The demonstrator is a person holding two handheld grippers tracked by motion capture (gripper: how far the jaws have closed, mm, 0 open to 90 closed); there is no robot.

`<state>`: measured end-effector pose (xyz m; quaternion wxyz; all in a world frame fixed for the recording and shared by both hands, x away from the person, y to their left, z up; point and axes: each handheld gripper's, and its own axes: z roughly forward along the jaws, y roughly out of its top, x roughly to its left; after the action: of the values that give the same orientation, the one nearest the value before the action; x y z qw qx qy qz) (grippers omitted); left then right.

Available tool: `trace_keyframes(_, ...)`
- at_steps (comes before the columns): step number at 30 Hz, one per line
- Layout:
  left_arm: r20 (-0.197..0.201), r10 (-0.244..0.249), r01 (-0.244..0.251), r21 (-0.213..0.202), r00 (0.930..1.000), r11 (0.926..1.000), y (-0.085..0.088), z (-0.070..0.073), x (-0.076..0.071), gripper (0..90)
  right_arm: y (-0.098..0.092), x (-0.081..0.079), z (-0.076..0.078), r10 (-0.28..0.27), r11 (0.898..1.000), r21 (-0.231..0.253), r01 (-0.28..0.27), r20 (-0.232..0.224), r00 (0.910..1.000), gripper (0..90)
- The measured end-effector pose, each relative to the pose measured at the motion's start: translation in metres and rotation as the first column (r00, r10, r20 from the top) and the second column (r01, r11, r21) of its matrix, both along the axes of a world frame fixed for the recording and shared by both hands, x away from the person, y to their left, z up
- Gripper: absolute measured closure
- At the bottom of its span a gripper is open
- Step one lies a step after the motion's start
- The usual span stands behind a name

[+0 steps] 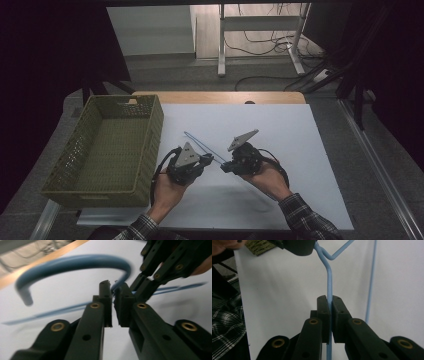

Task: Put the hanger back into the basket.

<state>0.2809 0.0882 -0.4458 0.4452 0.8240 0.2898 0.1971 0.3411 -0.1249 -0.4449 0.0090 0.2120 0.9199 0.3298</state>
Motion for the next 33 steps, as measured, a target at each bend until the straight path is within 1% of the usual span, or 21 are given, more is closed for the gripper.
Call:
trace_keyframes(2,-0.003,0.005,-0.005,0.004,1.0000,1.0000,-0.002,0.006,0.001,85.9,0.001,-0.002,0.002,-0.020,1.000,-0.023,0.022,0.050,0.9985,74.2)
trace_keyframes(5,-0.004,0.011,-0.011,0.016,0.9999,0.9998,-0.005,0.017,0.002,85.8,0.000,-0.008,0.010,-0.075,0.996,-0.031,0.079,0.119,0.9901,66.0)
trace_keyframes(8,-0.011,0.012,-0.011,0.045,0.9999,0.9989,-0.011,0.026,0.003,85.8,0.003,-0.014,0.016,-0.081,0.994,-0.055,0.093,0.191,0.9783,67.8)
trace_keyframes(10,-0.025,0.012,-0.011,0.056,0.9996,0.9984,-0.014,0.030,0.004,85.5,0.006,-0.017,0.016,-0.072,0.994,-0.069,0.090,0.228,0.9711,76.9)
trace_keyframes(11,-0.027,0.005,-0.004,0.054,0.9996,0.9985,-0.014,0.030,0.005,85.2,0.006,-0.019,0.016,-0.059,0.994,-0.075,0.078,0.234,0.9705,81.2)
trace_keyframes(12,-0.041,-0.003,0.005,0.051,0.9992,0.9987,-0.013,0.031,0.007,84.6,0.007,-0.020,0.016,-0.056,0.993,-0.082,0.079,0.251,0.9664,82.8)
trace_keyframes(13,-0.058,-0.005,0.008,0.045,0.9983,0.9989,-0.011,0.031,0.008,82.7,0.007,-0.021,0.016,-0.040,0.994,-0.090,0.064,0.243,0.9692,85.6)
trace_keyframes(14,-0.064,-0.012,0.015,0.038,0.9979,0.9992,-0.008,0.032,0.010,76.5,0.007,-0.021,0.015,-0.026,0.994,-0.098,0.050,0.234,0.9718,85.7)
trace_keyframes(15,-0.078,-0.031,0.033,0.031,0.9965,0.9990,-0.003,0.033,0.011,70.1,0.006,-0.021,0.015,-0.041,0.996,-0.074,0.059,0.221,0.9744,86.2)
trace_keyframes(16,-0.097,-0.038,0.041,0.027,0.9946,0.9988,0.003,0.034,0.012,64.1,0.004,-0.020,0.016,-0.026,0.998,-0.058,0.039,0.203,0.9787,86.4)
trace_keyframes(17,-0.110,-0.037,0.040,0.031,0.9932,0.9987,0.009,0.035,0.013,58.5,0.002,-0.020,0.016,-0.029,0.997,-0.057,0.041,0.195,0.9803,86.4)
trace_keyframes(21,-0.176,-0.076,0.083,0.032,0.9815,0.9960,0.033,0.037,0.017,37.8,-0.010,-0.020,0.022,-0.020,0.999,-0.027,0.024,0.153,0.9881,86.5)
trace_keyframes(22,-0.199,-0.085,0.093,0.031,0.9763,0.9952,0.038,0.037,0.018,33.9,-0.013,-0.020,0.024,-0.014,1.000,-0.017,0.017,0.140,0.9900,86.5)
trace_keyframes(23,-0.220,-0.114,0.125,0.037,0.9690,0.9915,0.043,0.037,0.020,30.0,-0.015,-0.020,0.026,-0.013,1.000,-0.012,0.014,0.131,0.9913,86.5)
trace_keyframes(24,-0.230,-0.130,0.142,0.038,0.9645,0.9891,0.045,0.036,0.021,26.6,-0.017,-0.020,0.028,-0.003,1.000,-0.008,0.004,0.130,0.9915,86.5)
trace_keyframes(25,-0.232,-0.136,0.152,0.054,0.9632,0.9869,0.046,0.035,0.022,26.5,-0.019,-0.020,0.030,0.000,1.000,-0.009,0.001,0.128,0.9917,86.5)
trace_keyframes(26,-0.232,-0.144,0.164,0.070,0.9619,0.9840,0.047,0.035,0.024,28.2,-0.021,-0.020,0.031,0.008,1.000,-0.006,-0.007,0.126,0.9920,86.5)
trace_keyframes(28,-0.243,-0.182,0.207,0.083,0.9528,0.9747,0.047,0.034,0.028,31.9,-0.023,-0.021,0.034,0.024,1.000,-0.010,-0.023,0.127,0.9917,86.5)
trace_keyframes(29,-0.244,-0.193,0.223,0.098,0.9503,0.9700,0.046,0.035,0.031,37.7,-0.024,-0.021,0.035,0.032,0.999,-0.010,-0.031,0.122,0.9921,86.5)
trace_keyframes(32,-0.253,-0.248,0.288,0.134,0.9351,0.9483,0.040,0.035,0.037,47.9,-0.027,-0.022,0.037,0.064,0.998,-0.003,-0.064,0.109,0.9920,86.5)
trace_keyframes(33,-0.258,-0.262,0.306,0.149,0.9301,0.9404,0.037,0.035,0.039,48.5,-0.027,-0.023,0.037,0.073,0.997,-0.001,-0.073,0.105,0.9919,86.5)
